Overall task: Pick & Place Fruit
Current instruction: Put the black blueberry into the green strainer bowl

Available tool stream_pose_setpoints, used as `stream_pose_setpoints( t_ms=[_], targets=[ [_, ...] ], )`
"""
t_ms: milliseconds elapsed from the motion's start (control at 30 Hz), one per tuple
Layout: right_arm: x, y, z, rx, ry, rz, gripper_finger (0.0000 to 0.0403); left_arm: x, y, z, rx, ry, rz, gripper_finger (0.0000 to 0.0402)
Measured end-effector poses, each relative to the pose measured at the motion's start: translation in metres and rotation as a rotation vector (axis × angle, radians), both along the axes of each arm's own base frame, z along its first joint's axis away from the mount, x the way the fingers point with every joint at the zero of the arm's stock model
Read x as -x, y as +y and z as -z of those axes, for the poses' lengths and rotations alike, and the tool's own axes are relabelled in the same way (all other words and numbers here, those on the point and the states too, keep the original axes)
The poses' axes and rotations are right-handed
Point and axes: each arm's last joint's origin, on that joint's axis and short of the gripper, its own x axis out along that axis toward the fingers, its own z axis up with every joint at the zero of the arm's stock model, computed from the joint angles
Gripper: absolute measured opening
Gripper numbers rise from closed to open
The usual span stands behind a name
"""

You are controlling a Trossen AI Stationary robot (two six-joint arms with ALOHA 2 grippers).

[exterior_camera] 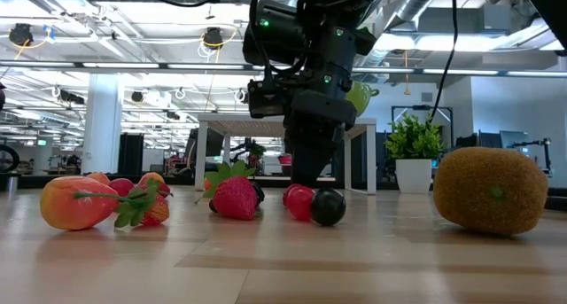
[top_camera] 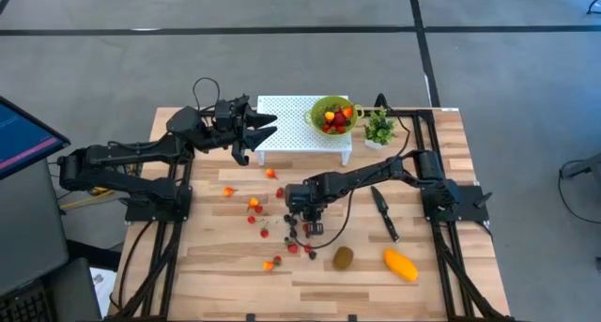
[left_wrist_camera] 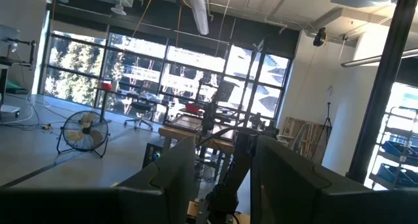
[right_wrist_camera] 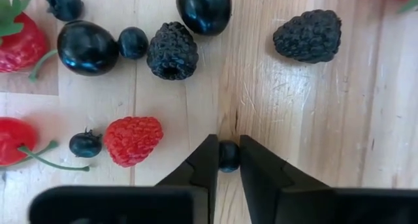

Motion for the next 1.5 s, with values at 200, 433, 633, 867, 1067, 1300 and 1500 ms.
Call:
stream_pose_setpoints(
  t_ms=[200, 433, 633, 867, 1067, 1300, 1500],
  targets=[
    [0.0, 0.0, 0.0, 0.0, 0.002, 0.0, 0.0041, 0.0, 0.0, 0.0, 0.0, 0.0, 0.0, 0.0159],
    [0.007, -0.003, -0.01, 0.003, 0.02, -0.001, 0.0031, 0.0, 0.0, 0.0, 0.0, 0.0, 0.0, 0.0159],
    [0.022, -0.019, -0.067, 0.008, -0.069, 0.007, 0.0032, 0.0, 0.0, 0.0, 0.0, 0.0, 0.0, 0.0159],
    [0.055, -0.055, -0.149, 0.035, -0.282, 0.058, 0.0032, 0.0, 0.0, 0.0, 0.0, 0.0, 0.0, 0.0159],
    [0.092, -0.1, -0.204, 0.167, -0.455, 0.218, 0.0031, 0.0, 0.0, 0.0, 0.0, 0.0, 0.0, 0.0159],
    [0.119, -0.146, -0.221, 0.218, -0.5, 0.374, 0.0033, 0.0, 0.0, 0.0, 0.0, 0.0, 0.0, 0.0159],
    [0.13, -0.179, -0.207, 0.23, -0.391, 0.462, 0.0032, 0.0, 0.0, 0.0, 0.0, 0.0, 0.0, 0.0159]
  ],
)
